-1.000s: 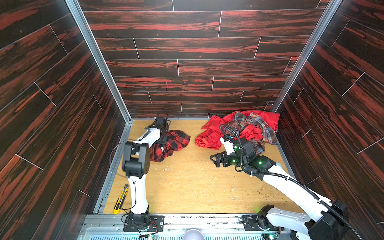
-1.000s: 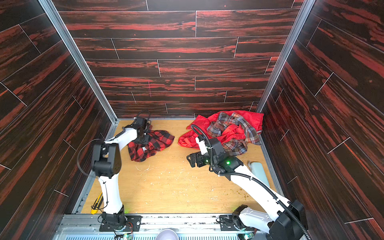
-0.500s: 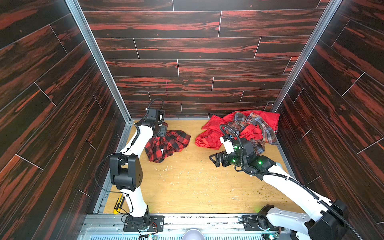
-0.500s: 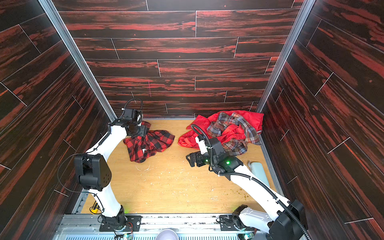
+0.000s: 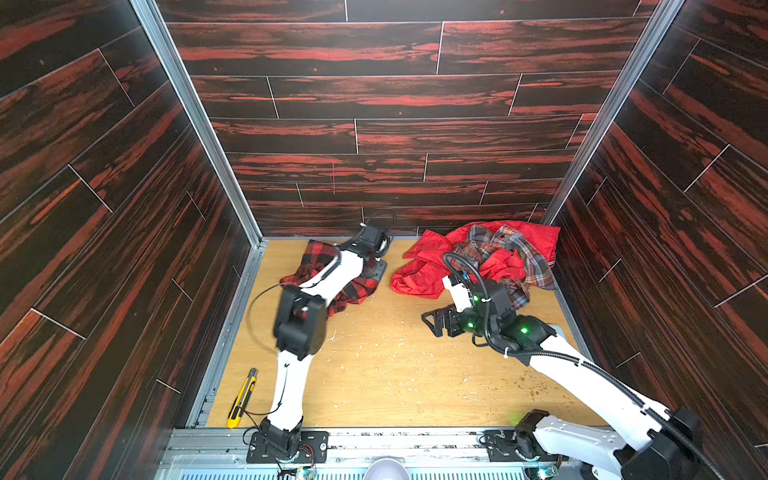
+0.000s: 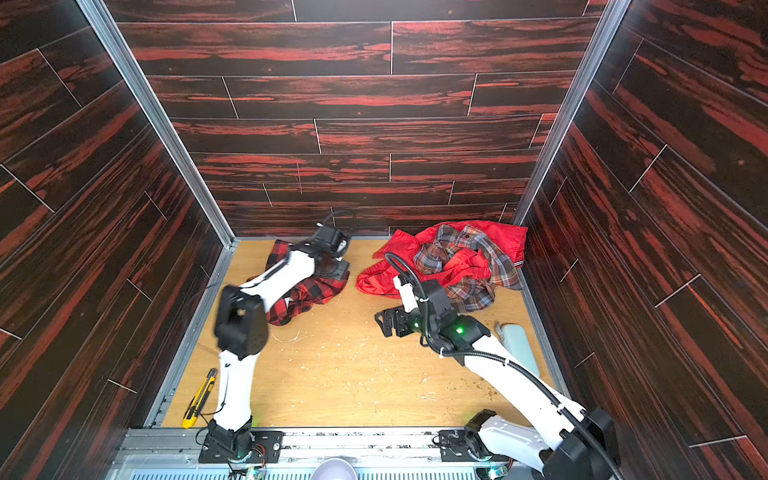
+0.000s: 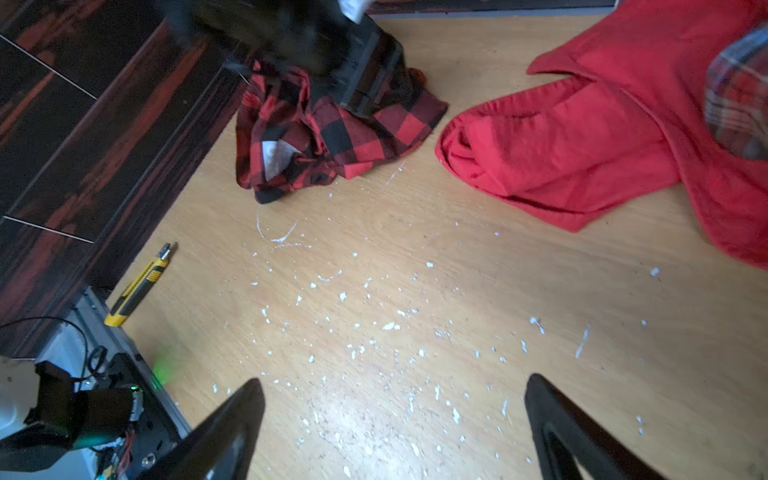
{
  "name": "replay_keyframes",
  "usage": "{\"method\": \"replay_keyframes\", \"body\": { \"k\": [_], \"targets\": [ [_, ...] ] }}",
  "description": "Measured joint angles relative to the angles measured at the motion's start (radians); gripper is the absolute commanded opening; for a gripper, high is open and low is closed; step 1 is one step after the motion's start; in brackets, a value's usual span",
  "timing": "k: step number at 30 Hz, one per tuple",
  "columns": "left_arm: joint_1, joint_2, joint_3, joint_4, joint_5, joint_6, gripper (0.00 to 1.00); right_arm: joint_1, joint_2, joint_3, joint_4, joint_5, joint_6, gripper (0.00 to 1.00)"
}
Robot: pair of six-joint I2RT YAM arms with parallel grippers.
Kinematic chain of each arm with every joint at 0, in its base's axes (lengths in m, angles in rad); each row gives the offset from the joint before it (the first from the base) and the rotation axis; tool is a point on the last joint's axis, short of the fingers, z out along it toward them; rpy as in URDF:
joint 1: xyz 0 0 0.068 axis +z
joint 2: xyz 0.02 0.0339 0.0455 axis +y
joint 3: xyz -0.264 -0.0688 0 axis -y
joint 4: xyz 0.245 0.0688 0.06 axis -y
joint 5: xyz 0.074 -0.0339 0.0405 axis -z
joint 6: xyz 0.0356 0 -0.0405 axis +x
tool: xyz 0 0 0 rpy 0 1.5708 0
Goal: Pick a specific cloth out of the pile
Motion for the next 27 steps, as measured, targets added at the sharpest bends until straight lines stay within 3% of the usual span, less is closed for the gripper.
{"method": "replay_keyframes", "body": {
  "k": [8,23,25,27],
  "targets": [
    [0.015,0.177,0.164,-0.03,0.015,-0.053,0.63,0.0,-0.034,-0.015,-0.024,0.019,-0.001,0.98],
    [0.015,0.233,0.183,-0.027,0.058,-0.129,0.59,0.0,-0.042,-0.016,-0.031,0.027,-0.004,0.99],
    [0.015,0.24,0.192,-0.026,0.061,-0.138,0.54,0.0,-0.042,-0.016,-0.031,0.027,-0.004,0.98],
    [0.015,0.251,0.212,-0.033,0.061,-0.15,0.38,0.0,-0.042,-0.016,-0.031,0.027,-0.004,0.98]
  ]
}}
